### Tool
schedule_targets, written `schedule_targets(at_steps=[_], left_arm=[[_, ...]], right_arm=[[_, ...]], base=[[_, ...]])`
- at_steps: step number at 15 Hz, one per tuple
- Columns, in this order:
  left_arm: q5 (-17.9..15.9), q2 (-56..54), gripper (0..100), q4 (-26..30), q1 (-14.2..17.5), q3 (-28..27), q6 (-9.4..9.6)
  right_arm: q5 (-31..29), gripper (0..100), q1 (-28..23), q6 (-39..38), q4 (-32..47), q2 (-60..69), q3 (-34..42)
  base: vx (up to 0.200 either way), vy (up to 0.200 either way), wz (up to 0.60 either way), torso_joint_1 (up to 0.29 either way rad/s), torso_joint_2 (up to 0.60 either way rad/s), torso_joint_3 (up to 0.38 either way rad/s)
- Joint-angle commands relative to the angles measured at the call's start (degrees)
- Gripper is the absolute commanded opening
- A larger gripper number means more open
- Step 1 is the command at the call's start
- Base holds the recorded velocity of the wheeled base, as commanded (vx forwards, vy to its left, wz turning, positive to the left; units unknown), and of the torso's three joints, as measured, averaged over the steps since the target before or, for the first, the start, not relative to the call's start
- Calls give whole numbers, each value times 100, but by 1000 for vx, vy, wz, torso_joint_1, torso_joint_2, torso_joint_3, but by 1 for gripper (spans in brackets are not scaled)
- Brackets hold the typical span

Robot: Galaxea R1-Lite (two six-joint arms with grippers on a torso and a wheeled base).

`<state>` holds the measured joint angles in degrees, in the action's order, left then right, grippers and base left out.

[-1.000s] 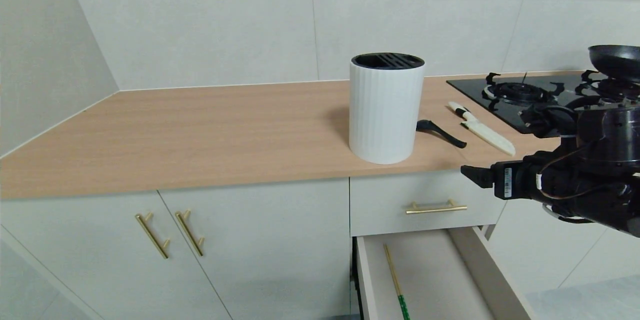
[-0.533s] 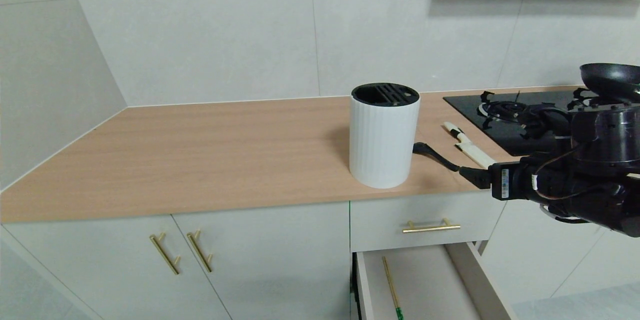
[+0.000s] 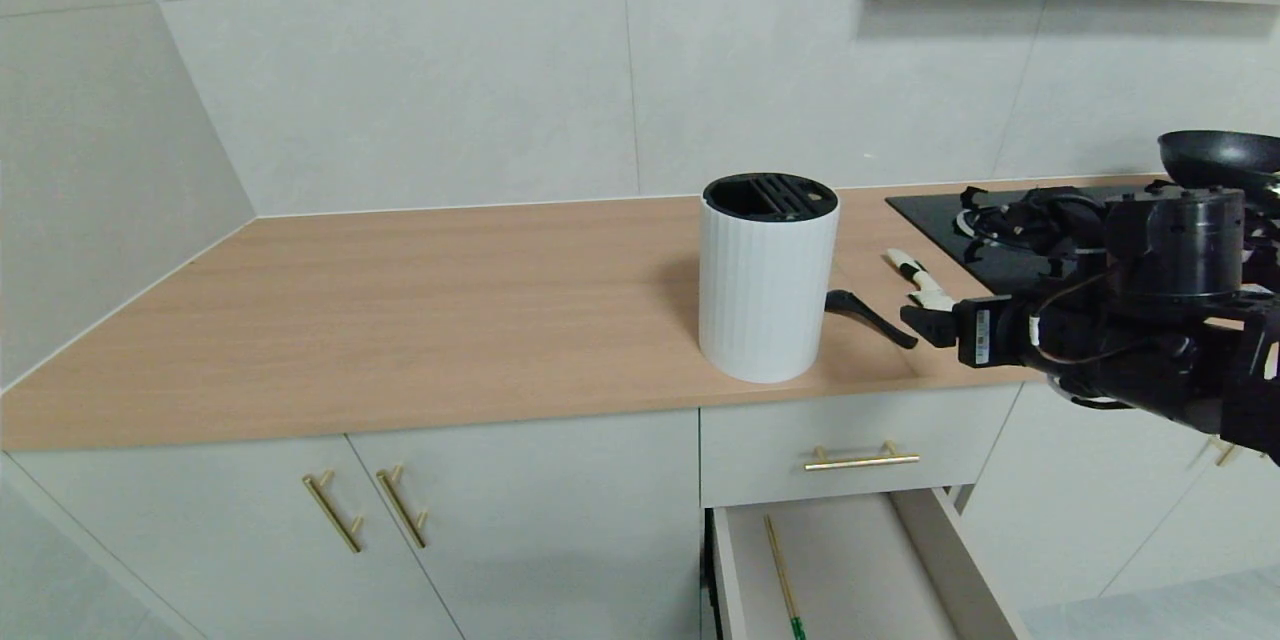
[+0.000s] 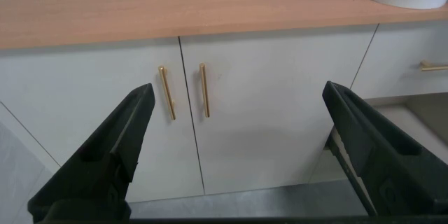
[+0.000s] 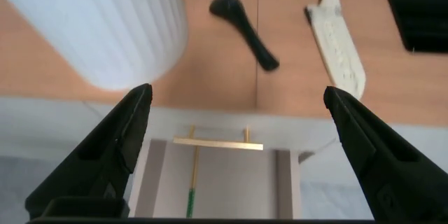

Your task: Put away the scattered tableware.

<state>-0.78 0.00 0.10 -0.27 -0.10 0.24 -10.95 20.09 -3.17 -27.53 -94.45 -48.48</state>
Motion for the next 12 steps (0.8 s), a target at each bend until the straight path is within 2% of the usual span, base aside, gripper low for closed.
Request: schedule_targets(at_steps=[1, 2, 4, 5, 7, 8, 12], left_arm=[[-1, 0, 100, -1, 0, 1, 2], [-1, 0, 100, -1, 0, 1, 2], [-1, 0, 100, -1, 0, 1, 2], [-1, 0, 100, -1, 0, 1, 2], [-1, 0, 100, -1, 0, 1, 11], [-1, 0, 100, -1, 0, 1, 2], [-1, 0, 100, -1, 0, 1, 2]], right_arm=[[277, 100, -198, 168, 116, -275, -373], [717, 100, -339, 308, 327, -442, -742], [1147, 100, -515, 326, 793, -856, -1533], [1253, 100, -594, 335, 881, -952, -1647], [2088, 100, -963, 862, 881, -1488, -1673], [2237, 100, -1121, 1038, 863, -1717, -1708], [2308, 100, -1236, 1046, 432, -2323, -1858]], base=[[0, 0, 0, 0, 0, 0], [0, 0, 0, 0, 0, 0], [0, 0, 0, 0, 0, 0], [0, 0, 0, 0, 0, 0], [0, 0, 0, 0, 0, 0], [0, 0, 0, 0, 0, 0], [0, 0, 0, 0, 0, 0]])
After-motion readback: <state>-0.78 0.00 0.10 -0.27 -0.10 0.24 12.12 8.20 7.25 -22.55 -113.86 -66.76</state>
